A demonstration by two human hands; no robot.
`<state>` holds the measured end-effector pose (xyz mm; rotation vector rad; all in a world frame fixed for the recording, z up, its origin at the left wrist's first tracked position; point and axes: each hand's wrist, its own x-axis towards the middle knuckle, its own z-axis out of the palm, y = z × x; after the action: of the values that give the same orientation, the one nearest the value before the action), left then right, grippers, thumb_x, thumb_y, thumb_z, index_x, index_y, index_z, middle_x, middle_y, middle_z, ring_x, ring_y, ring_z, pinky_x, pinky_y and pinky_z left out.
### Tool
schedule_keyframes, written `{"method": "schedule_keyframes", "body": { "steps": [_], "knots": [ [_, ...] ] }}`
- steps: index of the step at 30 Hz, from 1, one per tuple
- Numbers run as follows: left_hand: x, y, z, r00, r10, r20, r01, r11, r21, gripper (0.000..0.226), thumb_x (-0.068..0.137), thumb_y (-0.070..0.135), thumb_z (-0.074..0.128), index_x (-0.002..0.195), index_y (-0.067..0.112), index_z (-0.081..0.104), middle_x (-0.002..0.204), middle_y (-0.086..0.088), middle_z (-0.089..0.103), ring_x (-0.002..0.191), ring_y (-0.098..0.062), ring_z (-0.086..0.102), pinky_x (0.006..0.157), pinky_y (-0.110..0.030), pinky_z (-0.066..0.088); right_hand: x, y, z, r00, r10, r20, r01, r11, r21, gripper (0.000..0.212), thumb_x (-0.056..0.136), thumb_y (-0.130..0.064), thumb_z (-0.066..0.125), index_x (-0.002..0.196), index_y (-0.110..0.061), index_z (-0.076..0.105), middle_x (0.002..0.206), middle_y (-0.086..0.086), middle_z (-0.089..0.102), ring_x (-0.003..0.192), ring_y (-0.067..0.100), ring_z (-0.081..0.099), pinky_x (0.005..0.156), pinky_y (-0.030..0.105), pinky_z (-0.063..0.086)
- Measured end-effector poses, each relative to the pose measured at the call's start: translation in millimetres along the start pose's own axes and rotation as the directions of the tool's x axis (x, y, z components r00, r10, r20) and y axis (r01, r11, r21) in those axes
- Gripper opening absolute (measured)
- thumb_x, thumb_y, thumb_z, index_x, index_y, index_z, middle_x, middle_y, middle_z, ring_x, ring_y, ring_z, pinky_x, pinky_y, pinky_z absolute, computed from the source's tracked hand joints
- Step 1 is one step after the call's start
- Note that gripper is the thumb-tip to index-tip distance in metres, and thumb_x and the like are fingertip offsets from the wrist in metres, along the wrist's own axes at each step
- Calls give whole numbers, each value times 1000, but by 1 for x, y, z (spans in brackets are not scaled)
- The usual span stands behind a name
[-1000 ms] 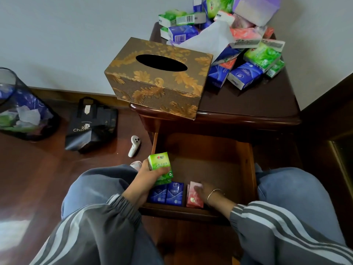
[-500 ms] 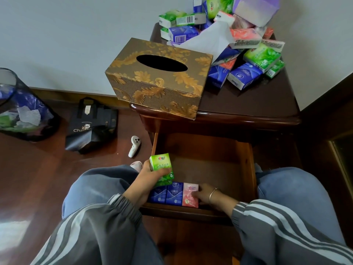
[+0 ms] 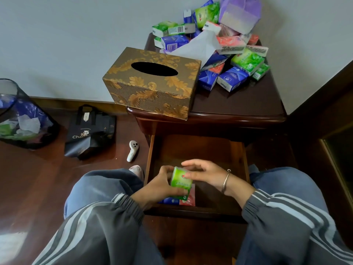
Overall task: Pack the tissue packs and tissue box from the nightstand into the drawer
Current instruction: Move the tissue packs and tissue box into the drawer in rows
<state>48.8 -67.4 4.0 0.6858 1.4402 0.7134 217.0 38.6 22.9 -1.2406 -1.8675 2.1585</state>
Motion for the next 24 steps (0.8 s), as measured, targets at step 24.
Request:
{"method": "schedule_keyframes", "body": {
  "steps": [24],
  "knots": [
    [19, -24, -30, 840, -221, -495, 374, 898, 233, 45, 90, 20, 58, 130, 9, 41, 121, -13, 60, 103, -26, 60, 85, -33, 47, 25, 93, -45, 897, 361, -254, -424, 864, -271, 36, 79, -14, 72, 114, -14, 64, 119, 6, 63, 101, 12, 57, 79, 19, 45]
  ]
}}
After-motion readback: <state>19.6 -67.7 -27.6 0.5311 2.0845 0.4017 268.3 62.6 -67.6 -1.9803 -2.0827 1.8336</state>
